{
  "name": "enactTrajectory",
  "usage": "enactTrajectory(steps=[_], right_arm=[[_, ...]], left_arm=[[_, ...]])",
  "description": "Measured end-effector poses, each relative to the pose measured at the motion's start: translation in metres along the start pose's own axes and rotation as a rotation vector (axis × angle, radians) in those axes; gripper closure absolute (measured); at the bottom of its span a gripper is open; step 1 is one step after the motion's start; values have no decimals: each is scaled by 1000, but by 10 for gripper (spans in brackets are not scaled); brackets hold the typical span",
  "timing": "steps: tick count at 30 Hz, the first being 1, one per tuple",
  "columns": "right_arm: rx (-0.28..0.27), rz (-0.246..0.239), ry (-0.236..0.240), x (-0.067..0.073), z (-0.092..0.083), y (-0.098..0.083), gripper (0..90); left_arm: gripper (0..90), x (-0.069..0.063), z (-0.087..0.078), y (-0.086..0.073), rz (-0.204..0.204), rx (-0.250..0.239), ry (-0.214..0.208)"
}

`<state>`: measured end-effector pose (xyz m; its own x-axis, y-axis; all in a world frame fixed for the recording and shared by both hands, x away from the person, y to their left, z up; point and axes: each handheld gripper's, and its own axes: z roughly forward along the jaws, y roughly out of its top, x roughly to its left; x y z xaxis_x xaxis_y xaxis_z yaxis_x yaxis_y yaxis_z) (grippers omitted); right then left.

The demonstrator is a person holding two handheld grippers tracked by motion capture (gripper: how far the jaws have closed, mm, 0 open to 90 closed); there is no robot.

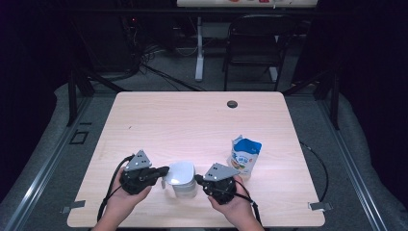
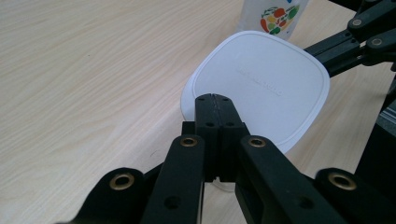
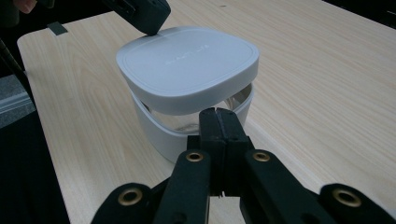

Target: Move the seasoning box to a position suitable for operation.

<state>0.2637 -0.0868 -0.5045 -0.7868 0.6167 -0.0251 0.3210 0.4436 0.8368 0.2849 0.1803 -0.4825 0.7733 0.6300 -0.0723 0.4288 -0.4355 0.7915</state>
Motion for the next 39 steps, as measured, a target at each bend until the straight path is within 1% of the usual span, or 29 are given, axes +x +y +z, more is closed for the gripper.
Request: enactTrajectory(steps=[5, 8, 11, 17, 21, 22, 24, 25, 28, 29, 31, 33, 39], right_arm=[[-5, 0, -2, 1, 0, 1, 900], [-9, 0, -1, 1, 0, 2, 900], [-14, 3, -1, 1, 0, 2, 900], [-21, 7, -2, 3, 0, 2, 900], [-18, 6, -2, 2, 0, 3, 900], [-22, 8, -3, 2, 1, 3, 900], [-17, 3, -3, 2, 0, 4, 900], [-19, 3, -2, 2, 0, 5, 900], [-20, -1, -1, 1, 0, 6, 900], [-22, 0, -2, 2, 0, 6, 900], [-21, -3, -4, 3, 0, 6, 900], [-19, -4, -1, 3, 1, 6, 900], [-22, -8, -3, 5, 1, 8, 900]], left_arm=[[900, 3, -4, 0, -5, -16, 7], [900, 5, -6, -1, -12, -13, 15], [894, 8, -8, -2, -21, -21, 20], [875, 11, -13, -4, -31, -36, 10], [867, 14, -15, -7, -45, -34, 6], [864, 16, -15, -8, -46, -32, 12], [854, 18, -16, -9, -54, -33, 10], [849, 18, -16, -10, -57, -36, 17], [820, 20, -16, -11, -63, -43, 7], [807, 20, -16, -11, -63, -49, 14], [785, 21, -15, -12, -63, -41, 18], [766, 21, -14, -12, -67, -47, 20], [739, 22, -16, -12, -65, -51, 24]])
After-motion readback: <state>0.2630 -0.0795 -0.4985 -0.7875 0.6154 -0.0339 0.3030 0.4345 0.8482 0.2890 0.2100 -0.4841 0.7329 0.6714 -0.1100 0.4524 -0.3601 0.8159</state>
